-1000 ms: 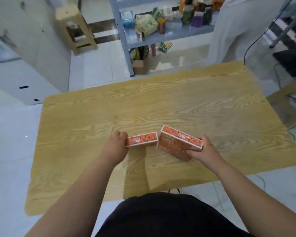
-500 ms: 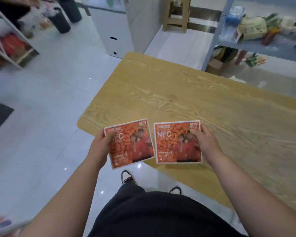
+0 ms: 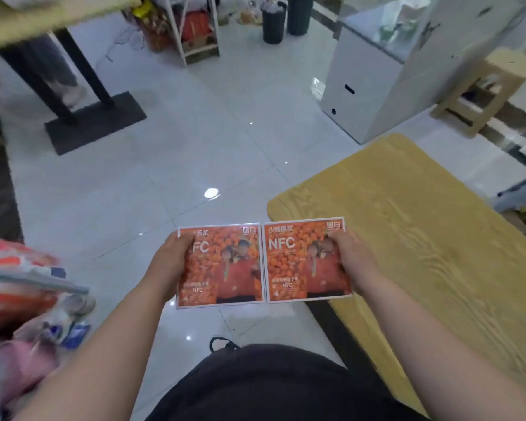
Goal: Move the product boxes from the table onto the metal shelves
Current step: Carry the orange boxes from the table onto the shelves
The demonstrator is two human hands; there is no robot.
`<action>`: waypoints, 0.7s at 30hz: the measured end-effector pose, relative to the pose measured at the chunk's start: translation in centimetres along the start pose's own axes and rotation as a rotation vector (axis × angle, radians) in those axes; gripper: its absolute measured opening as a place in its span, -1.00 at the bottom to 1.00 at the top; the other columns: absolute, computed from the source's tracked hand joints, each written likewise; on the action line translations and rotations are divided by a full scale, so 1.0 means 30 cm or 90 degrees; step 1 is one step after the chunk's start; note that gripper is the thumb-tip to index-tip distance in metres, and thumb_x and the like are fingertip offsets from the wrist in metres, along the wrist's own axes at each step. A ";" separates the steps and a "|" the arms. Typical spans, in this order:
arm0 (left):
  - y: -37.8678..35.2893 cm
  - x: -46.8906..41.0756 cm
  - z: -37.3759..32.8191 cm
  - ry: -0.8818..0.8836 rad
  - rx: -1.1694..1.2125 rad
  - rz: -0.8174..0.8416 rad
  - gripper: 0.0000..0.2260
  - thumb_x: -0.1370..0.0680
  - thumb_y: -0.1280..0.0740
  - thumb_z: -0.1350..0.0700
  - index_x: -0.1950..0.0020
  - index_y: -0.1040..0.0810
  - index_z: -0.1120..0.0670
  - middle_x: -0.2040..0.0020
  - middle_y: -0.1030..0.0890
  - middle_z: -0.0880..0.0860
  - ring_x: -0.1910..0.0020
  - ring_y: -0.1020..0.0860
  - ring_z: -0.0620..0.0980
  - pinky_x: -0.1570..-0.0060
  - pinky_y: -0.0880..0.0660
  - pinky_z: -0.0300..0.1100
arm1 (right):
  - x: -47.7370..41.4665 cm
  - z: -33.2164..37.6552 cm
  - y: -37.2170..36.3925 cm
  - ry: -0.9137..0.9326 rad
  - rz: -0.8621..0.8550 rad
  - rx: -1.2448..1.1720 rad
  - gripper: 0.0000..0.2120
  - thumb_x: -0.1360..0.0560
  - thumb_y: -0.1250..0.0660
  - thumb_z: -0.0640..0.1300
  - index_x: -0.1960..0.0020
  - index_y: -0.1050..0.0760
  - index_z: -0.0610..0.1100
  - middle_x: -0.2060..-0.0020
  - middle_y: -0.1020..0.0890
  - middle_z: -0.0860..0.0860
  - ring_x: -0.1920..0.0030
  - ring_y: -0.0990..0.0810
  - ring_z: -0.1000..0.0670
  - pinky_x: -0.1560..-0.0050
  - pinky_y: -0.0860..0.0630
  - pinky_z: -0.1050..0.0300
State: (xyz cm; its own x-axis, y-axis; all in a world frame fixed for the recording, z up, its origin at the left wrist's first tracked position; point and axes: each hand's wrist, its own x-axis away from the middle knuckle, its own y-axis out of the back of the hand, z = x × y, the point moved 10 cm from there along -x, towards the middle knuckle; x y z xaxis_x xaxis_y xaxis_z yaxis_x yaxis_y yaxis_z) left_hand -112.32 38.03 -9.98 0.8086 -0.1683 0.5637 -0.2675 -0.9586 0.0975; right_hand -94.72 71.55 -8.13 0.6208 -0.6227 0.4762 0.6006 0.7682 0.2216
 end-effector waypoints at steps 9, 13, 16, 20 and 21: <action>0.685 -0.030 -0.034 0.044 0.162 -0.218 -0.84 -0.53 -0.20 0.05 0.15 -0.54 0.05 0.27 -0.63 0.09 0.36 -0.63 0.06 0.18 -0.59 0.04 | -0.075 0.361 -0.817 0.137 0.261 0.223 -0.70 -0.60 -0.25 0.07 0.14 -0.63 -0.07 0.34 -0.71 0.16 0.30 -0.65 0.18 0.23 -0.50 0.36; 0.857 -0.007 0.033 0.076 0.236 -0.284 -0.81 -0.55 -0.18 0.02 0.06 -0.54 0.06 0.14 -0.67 0.17 0.20 -0.65 0.15 0.05 -0.59 0.18 | -0.118 0.392 -1.087 0.149 0.333 0.261 -0.63 -0.51 -0.29 0.25 -0.04 -0.63 -0.02 0.09 -0.74 0.05 0.07 -0.71 0.04 0.06 -0.56 0.06; 0.951 0.020 0.063 0.087 0.270 -0.344 -0.80 -0.55 -0.17 0.01 0.07 -0.54 0.06 0.16 -0.68 0.16 0.18 -0.66 0.16 0.01 -0.58 0.22 | -0.134 0.429 -1.277 0.171 0.394 0.296 -0.68 -0.58 -0.29 0.20 -0.04 -0.62 -0.03 0.14 -0.74 0.06 0.15 -0.71 0.08 0.19 -0.48 0.13; 1.052 0.049 0.073 0.095 0.317 -0.450 -0.77 -0.61 -0.15 0.05 0.14 -0.54 0.06 0.31 -0.67 0.09 0.34 -0.65 0.07 0.07 -0.58 0.08 | -0.176 0.466 -1.553 0.185 0.504 0.348 -0.67 -0.57 -0.28 0.21 -0.05 -0.63 -0.03 0.12 -0.75 0.05 0.09 -0.73 0.00 0.02 -0.59 0.04; 1.073 0.052 0.072 0.095 0.332 -0.478 -0.76 -0.63 -0.14 0.07 0.17 -0.52 0.05 0.36 -0.66 0.07 0.37 -0.64 0.05 0.10 -0.57 0.03 | -0.185 0.479 -1.621 0.188 0.528 0.358 -0.66 -0.56 -0.28 0.22 -0.06 -0.62 -0.03 0.11 -0.75 0.04 0.08 -0.73 -0.01 -0.05 -0.60 0.01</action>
State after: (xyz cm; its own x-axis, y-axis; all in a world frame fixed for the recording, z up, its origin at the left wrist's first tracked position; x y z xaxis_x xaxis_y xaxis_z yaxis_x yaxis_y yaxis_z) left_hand -118.55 6.40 -7.75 0.5885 0.5357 0.6055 0.5985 -0.7922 0.1192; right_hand -134.62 39.76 -9.32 0.8753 0.1778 0.4497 -0.3441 0.8824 0.3208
